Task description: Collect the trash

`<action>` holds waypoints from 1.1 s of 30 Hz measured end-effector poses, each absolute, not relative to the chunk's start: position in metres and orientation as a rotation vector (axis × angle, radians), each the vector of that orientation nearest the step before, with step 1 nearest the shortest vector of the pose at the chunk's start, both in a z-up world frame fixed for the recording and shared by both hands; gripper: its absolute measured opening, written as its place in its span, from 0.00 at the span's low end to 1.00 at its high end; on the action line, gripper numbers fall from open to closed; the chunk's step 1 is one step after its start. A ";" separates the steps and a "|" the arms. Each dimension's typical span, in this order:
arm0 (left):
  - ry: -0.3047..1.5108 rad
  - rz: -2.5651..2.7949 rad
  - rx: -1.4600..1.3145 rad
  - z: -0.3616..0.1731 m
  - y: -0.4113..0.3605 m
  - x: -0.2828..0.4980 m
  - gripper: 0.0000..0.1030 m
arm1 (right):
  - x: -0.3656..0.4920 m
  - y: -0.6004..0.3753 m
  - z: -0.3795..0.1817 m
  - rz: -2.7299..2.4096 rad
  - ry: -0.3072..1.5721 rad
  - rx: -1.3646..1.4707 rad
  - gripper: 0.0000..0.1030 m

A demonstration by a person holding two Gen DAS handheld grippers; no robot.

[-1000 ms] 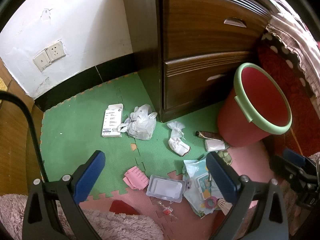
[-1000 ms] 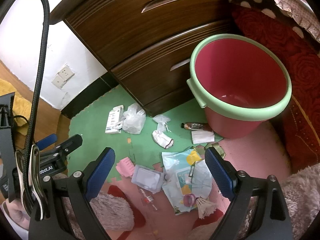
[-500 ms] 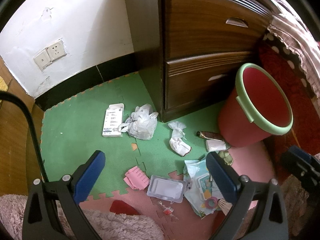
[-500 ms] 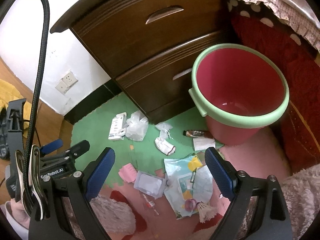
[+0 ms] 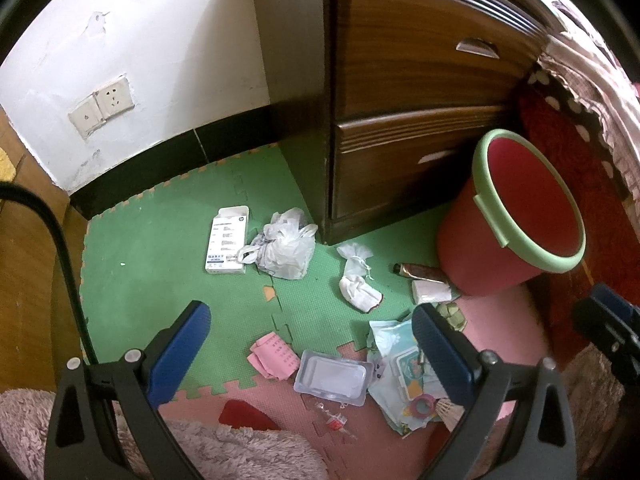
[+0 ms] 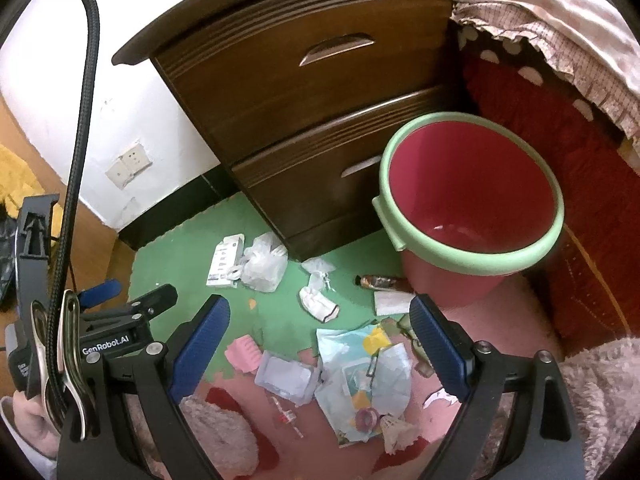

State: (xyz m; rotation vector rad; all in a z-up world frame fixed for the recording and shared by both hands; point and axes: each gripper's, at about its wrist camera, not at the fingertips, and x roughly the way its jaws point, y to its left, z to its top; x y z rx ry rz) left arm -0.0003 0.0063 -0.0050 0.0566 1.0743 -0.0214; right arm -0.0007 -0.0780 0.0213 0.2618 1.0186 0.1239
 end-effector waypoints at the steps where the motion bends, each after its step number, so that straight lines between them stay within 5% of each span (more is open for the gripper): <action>1: 1.075 -0.021 0.057 -0.005 0.006 0.000 1.00 | 0.000 -0.077 0.022 0.120 1.017 0.257 0.91; 33: 1.098 -0.020 0.027 -0.004 0.015 0.004 1.00 | 0.007 -0.083 0.038 0.091 0.999 0.209 0.91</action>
